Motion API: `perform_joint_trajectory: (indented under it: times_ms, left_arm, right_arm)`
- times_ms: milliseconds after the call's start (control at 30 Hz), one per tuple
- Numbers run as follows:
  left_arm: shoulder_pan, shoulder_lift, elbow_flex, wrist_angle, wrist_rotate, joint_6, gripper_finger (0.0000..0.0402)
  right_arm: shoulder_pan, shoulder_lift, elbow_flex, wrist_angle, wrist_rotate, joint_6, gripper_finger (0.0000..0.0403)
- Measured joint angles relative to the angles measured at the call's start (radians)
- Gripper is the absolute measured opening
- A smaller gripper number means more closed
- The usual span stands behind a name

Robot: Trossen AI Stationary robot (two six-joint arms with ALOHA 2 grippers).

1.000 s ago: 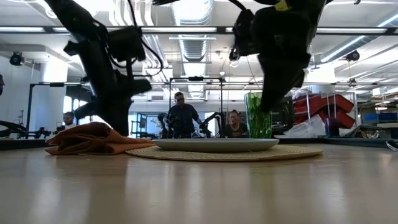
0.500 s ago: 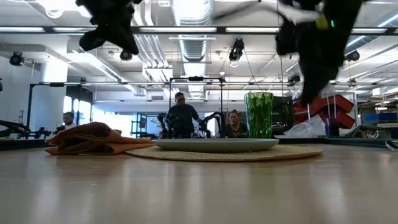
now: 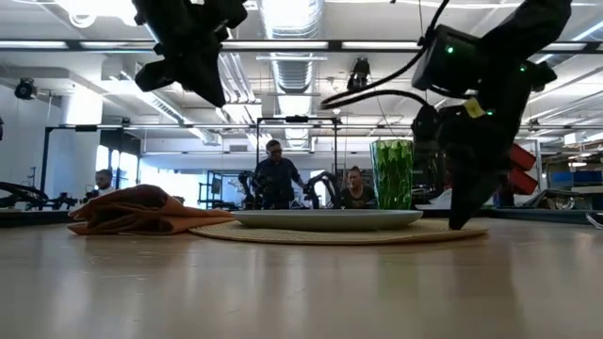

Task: Set table place
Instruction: Fold the orange table napkin

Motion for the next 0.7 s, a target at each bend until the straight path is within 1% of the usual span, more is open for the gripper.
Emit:
perform_joint_trajectory:
  times_ms: [167,333,533,700]
  left_arm:
    - [-0.005,-0.007,0.0,-0.002,-0.001,-0.003,0.0]
    - [-0.019,-0.037,0.0,-0.041,-0.01,-0.029,0.0]
    - [-0.04,-0.062,0.0,-0.114,-0.057,-0.083,0.0]
    - [-0.041,-0.064,0.0,-0.146,-0.073,-0.091,0.0]
  right_arm:
    - [0.023,0.098,0.044,0.034,-0.046,-0.033,0.0]
    - [0.083,0.169,0.137,0.022,-0.061,-0.059,0.0]
    - [0.157,0.241,0.217,0.02,-0.097,-0.055,0.0]
    - [0.223,0.298,0.238,0.038,-0.122,-0.028,0.0]
